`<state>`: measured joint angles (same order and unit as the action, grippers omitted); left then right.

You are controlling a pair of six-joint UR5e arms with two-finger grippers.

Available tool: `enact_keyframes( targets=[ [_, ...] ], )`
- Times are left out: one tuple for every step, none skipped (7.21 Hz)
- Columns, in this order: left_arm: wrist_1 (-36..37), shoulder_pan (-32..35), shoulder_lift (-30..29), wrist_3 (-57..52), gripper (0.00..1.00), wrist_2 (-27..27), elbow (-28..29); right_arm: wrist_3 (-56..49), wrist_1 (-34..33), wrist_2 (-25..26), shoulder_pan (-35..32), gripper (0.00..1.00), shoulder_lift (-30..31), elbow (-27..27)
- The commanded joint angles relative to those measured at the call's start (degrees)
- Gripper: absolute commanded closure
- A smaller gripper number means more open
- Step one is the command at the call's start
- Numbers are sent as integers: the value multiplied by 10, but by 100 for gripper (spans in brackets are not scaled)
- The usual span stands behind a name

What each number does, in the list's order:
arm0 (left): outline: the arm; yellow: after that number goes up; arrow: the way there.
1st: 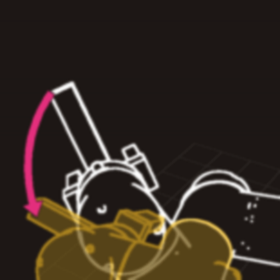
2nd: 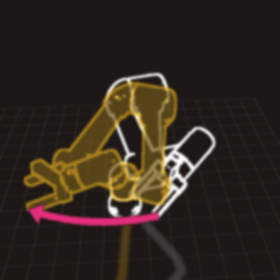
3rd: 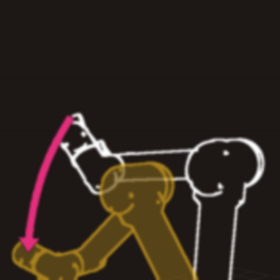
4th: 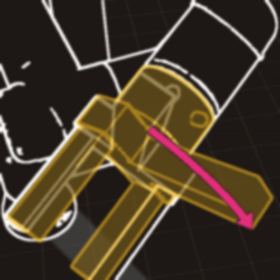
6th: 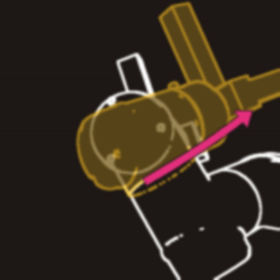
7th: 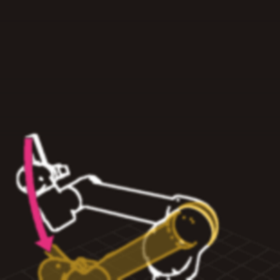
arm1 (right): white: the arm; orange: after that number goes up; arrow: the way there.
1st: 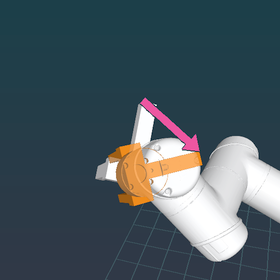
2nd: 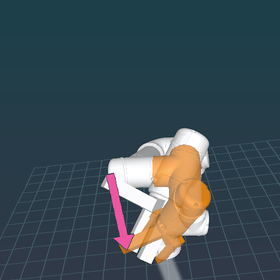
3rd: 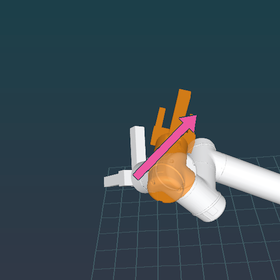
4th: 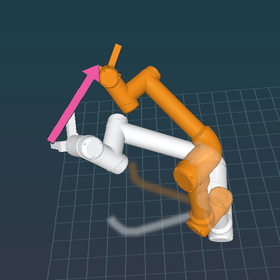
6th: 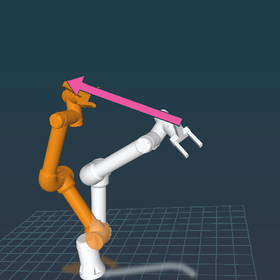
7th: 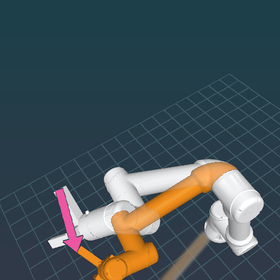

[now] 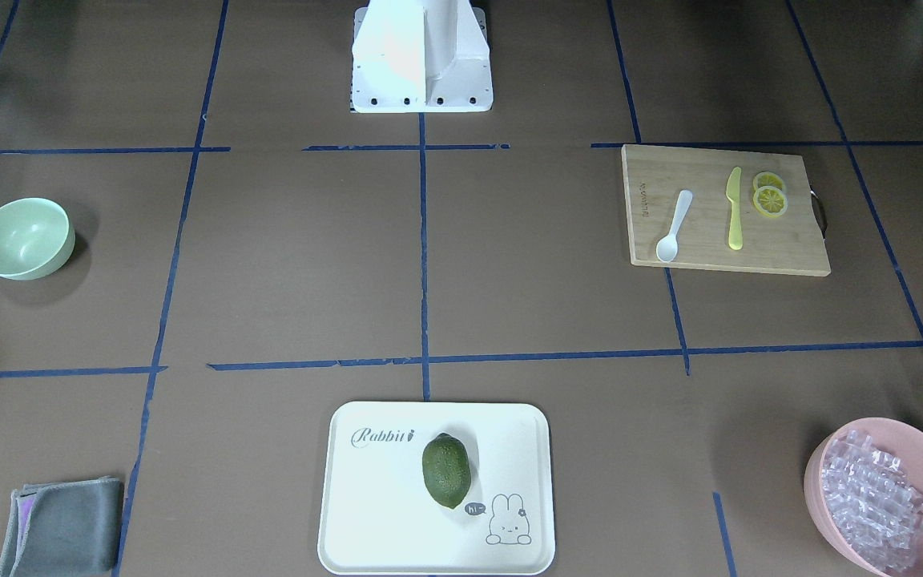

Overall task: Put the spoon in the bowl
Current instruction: 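Move the right gripper down toward the pale green bowl's rim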

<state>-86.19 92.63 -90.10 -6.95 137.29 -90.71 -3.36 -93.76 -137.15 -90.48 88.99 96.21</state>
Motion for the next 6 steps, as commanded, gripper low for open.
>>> enact_keyframes(
  targets=[
    [0,-2,-6,38,0,5,4,2,0,0,6,0,0,-3],
    [-12,-2,-8,44,0,5,17,2,0,-1,18,0,-2,-3],
    [-45,-3,-7,44,0,4,25,20,1,-5,32,0,-3,1],
    [-64,-7,-7,50,0,3,26,97,3,-5,73,0,-2,38],
    [-66,-10,-7,62,0,5,23,152,46,2,88,0,22,59],
    [-66,-10,-7,77,0,5,21,211,146,19,106,0,64,60]
  ],
)
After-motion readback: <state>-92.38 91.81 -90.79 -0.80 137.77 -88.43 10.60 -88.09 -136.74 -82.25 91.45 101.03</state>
